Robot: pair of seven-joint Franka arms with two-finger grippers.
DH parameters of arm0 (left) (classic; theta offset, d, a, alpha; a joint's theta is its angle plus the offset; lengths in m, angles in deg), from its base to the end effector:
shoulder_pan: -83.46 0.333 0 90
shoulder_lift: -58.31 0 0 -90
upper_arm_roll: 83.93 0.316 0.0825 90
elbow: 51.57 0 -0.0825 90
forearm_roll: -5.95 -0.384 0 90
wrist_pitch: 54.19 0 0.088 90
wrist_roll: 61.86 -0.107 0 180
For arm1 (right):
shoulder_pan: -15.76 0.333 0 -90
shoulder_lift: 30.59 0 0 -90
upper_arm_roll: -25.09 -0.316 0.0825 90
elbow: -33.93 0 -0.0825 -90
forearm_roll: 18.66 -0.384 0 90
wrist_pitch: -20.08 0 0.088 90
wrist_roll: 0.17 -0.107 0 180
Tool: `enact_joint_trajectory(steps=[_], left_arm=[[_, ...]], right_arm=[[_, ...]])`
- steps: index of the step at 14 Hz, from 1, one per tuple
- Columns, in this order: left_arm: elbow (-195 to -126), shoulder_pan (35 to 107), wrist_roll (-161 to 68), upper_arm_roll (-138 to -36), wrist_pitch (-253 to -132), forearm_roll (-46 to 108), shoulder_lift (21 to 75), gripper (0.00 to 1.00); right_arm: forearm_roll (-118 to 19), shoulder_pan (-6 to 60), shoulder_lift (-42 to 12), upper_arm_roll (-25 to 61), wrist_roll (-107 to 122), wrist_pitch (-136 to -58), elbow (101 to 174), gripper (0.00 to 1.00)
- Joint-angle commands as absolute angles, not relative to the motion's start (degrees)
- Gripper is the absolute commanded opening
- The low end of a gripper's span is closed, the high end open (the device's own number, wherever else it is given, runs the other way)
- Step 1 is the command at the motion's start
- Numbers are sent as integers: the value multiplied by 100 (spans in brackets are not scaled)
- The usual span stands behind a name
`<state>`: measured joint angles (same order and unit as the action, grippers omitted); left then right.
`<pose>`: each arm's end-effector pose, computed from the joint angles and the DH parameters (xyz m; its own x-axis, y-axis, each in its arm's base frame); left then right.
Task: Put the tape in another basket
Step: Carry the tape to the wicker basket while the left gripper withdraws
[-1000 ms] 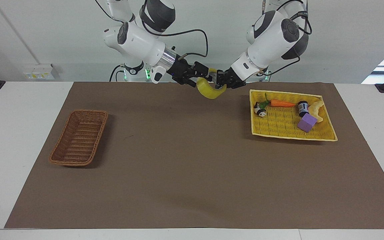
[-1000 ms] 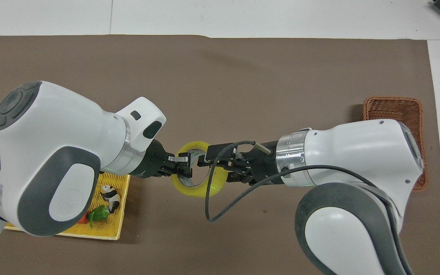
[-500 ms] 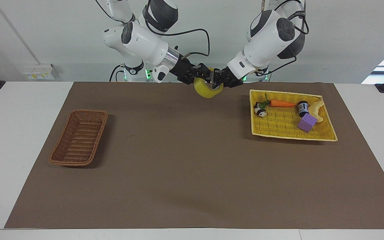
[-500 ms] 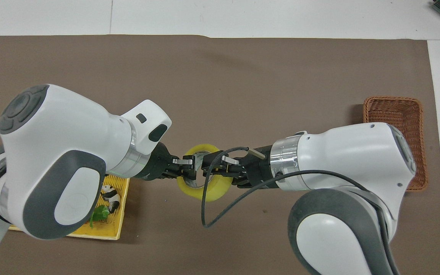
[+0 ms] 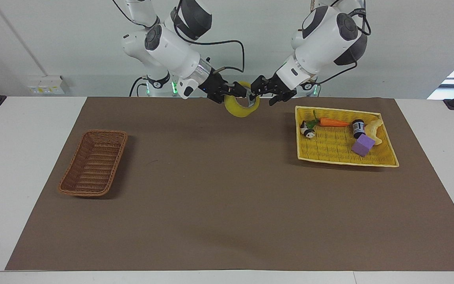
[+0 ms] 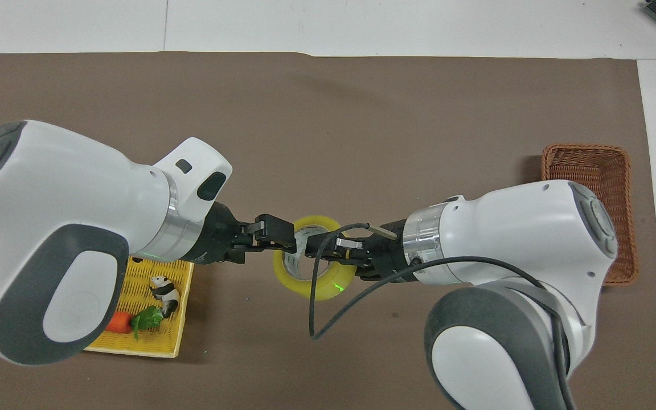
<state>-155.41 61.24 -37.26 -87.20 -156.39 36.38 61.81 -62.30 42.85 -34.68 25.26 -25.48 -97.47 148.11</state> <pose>0.4767 -0.2764 0.5730 0.9785 0.0398 -0.2024 0.1294 -0.8826 0.4520 0.4780 0.2846 0.5191 0.9442 -0.1911 -0.2683 -0.3179 -0.7420 -0.5902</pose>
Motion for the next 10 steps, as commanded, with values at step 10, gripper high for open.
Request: enact_joint_trajectory(steps=[10], left_arm=[[-15080, 6992, -3662, -8683, -14902, 2494, 6473, 100]], right_arm=[[-5865, 3063, -3631, 2571, -2127, -8672, 14345, 0]])
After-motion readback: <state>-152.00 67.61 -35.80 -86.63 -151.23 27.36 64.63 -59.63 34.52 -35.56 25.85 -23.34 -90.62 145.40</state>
